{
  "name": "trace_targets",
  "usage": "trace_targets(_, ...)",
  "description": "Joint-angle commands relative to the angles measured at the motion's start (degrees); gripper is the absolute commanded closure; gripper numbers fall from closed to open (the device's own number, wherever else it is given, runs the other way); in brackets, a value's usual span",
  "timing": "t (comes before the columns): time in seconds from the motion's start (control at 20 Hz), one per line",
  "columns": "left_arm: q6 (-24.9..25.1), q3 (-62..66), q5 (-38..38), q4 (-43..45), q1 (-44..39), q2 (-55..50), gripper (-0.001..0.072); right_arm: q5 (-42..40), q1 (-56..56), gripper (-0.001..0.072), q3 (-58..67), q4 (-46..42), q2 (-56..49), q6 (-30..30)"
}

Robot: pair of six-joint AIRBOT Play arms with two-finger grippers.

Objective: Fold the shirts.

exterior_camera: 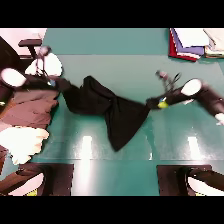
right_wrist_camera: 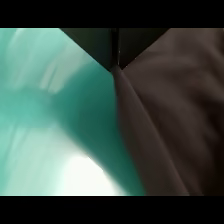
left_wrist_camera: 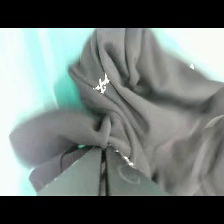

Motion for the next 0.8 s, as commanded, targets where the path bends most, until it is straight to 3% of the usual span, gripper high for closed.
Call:
trace_targets(0.0, -0.3, 13.4, 0.9, 4.1, 0.0, 5.1, 0.0683, 4.1, -5.6, 0.0694, 12.1, -6.4, 9.4, 0.1)
trace_targets(0.4, -0.4, 39.4, 0.0, 4.1, 0.0, 17.4, 0.0683, 6.0, -16.6, 0.0694, 32.5, -6.4, 27.6, 0.1)
trace_targets(0.75, -0.8, 41.3, -6.8, 3.7, 0.0, 17.8, 0.0683, 15.2, -23.1, 0.0694, 41.1, -5.9, 24.6, 0.1)
